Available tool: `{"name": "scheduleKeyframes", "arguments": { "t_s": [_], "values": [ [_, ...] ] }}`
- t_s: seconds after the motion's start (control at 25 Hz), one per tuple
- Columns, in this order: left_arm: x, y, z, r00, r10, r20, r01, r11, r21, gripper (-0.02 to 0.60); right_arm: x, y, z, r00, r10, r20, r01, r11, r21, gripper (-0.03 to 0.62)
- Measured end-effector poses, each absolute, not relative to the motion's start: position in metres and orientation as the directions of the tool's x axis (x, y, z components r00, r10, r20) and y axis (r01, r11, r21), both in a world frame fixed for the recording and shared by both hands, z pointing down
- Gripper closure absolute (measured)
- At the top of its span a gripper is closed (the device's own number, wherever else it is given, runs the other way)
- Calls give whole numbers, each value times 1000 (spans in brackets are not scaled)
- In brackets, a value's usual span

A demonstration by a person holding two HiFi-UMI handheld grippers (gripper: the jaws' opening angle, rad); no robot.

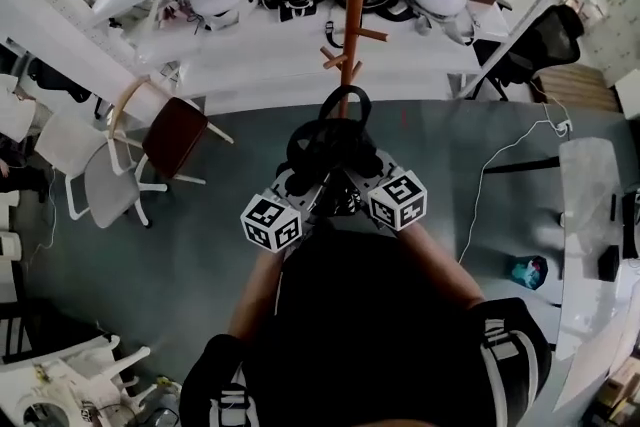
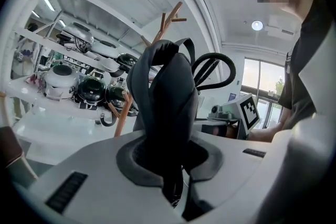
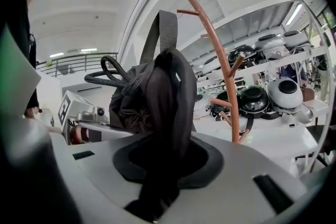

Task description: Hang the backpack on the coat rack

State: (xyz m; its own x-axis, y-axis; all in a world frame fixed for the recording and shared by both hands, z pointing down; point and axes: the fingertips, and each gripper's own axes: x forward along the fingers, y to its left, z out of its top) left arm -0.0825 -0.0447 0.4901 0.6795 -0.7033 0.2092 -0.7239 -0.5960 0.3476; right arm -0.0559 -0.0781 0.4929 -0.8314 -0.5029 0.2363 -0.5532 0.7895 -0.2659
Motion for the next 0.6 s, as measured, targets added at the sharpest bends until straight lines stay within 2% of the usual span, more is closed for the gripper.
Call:
{"name": "scheduleKeyframes", "arguments": {
  "t_s": [0.6],
  "values": [
    [-138,-89,506,737,-614,283,-676,-671,305,502,-99,-115,508,-769,-589,250,-640,705,-307,488]
  ]
}}
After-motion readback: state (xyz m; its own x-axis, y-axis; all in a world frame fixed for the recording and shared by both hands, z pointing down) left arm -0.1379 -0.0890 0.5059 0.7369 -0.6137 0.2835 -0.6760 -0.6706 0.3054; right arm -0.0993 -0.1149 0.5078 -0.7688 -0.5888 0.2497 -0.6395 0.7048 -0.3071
